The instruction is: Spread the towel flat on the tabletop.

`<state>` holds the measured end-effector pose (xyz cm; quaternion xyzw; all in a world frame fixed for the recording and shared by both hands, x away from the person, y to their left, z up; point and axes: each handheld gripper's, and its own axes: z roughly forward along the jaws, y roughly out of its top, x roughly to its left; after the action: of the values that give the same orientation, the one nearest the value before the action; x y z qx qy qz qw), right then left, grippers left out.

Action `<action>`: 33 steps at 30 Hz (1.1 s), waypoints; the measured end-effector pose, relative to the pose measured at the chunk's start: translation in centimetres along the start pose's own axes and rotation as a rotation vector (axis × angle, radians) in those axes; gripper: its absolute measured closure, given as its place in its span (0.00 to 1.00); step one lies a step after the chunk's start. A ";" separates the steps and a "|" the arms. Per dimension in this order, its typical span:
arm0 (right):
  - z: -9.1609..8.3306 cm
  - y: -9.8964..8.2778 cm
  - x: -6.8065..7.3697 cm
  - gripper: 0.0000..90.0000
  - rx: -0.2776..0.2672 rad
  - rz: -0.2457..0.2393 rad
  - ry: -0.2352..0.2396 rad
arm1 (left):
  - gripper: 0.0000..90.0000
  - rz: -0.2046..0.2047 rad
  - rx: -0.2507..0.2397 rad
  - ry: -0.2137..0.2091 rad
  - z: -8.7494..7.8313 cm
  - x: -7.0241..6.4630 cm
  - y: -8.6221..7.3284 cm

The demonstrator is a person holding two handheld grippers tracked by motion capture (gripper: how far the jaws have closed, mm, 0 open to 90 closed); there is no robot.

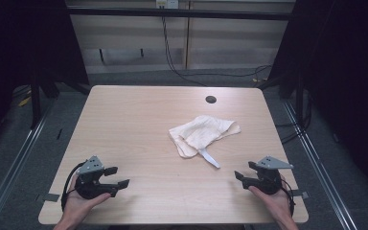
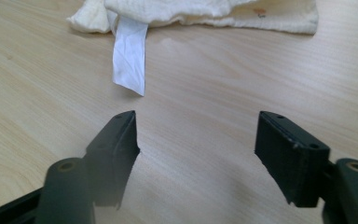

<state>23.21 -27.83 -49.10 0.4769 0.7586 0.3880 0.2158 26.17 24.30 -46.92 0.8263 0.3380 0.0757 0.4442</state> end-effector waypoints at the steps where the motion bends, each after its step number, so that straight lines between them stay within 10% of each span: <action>1: 0.1 0.0 0.0 0.30 0.007 0.004 0.004 | 0.30 0.011 -0.004 -0.013 0.1 -0.2 0.1; 16: 0.1 0.2 0.3 0.35 0.038 0.024 0.110 | 0.36 -0.050 0.009 -0.053 1.7 0.6 0.5; 33: 0.6 4.1 0.9 0.46 -0.014 -0.018 0.209 | 0.36 0.003 0.028 -0.058 1.4 0.0 0.4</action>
<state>25.48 -25.80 -46.18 0.4254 0.7787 0.4388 0.1421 26.93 23.19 -47.45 0.8346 0.3249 0.0477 0.4422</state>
